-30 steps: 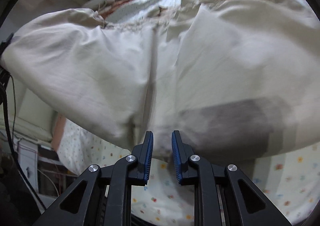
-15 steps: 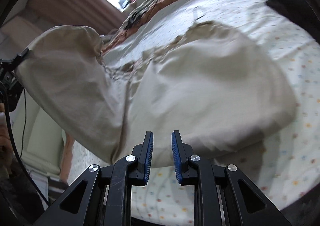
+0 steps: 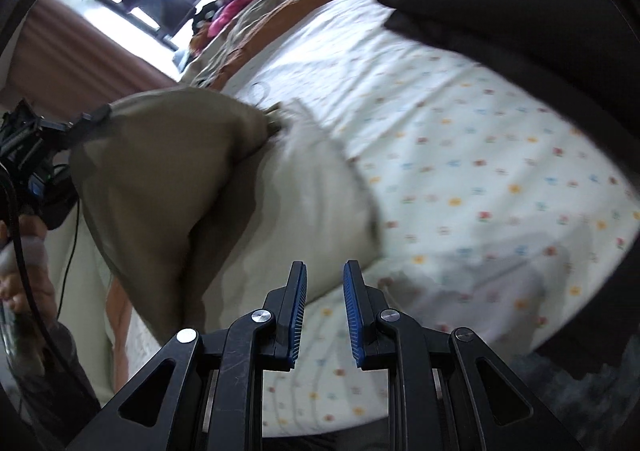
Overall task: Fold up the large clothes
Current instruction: 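Lay the folded curtain down and open both tools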
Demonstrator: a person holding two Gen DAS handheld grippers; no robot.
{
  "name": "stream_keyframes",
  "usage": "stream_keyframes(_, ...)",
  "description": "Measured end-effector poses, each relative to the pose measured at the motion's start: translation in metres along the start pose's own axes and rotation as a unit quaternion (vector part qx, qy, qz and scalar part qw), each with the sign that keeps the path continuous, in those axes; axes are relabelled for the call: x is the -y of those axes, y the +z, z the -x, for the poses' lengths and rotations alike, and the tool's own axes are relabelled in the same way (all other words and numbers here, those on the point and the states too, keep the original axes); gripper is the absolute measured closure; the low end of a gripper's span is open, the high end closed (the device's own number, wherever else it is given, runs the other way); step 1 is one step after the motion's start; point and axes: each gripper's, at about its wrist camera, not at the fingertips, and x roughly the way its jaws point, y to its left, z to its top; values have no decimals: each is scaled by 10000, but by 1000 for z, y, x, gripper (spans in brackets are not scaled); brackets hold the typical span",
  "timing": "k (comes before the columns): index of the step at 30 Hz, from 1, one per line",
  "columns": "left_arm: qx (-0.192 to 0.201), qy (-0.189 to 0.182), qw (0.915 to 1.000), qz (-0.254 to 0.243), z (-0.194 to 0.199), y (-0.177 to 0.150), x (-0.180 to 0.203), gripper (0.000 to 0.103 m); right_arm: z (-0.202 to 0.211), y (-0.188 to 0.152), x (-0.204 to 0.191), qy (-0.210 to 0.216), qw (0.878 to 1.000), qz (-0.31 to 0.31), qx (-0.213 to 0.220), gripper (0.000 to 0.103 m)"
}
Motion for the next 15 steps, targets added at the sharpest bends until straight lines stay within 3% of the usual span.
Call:
stream_keyframes(4, -435, 195, 9983, -329, -23, -11, 13, 84, 4, 0, 14, -52, 9999, -145, 7, 83)
stream_keyframes(7, -598, -74, 9978, -289, -15, -16, 6, 72, 5, 2, 9, 96, 9998, -143, -27, 77)
stream_keyframes(9, -436, 13, 9987, -250, 1, -20, 2, 46, 2, 5, 6, 191, 9997, -155, -31, 49)
stream_keyframes(11, -100, 269, 9994, -212, 23, -21, -11, 37, 0, 8, -2, 321, 9994, -93, 52, 45)
stream_keyframes(15, 219, 584, 9980, 131, 64, -29, -55, 37, -13, 12, -14, 575, 9983, -8, -47, 42)
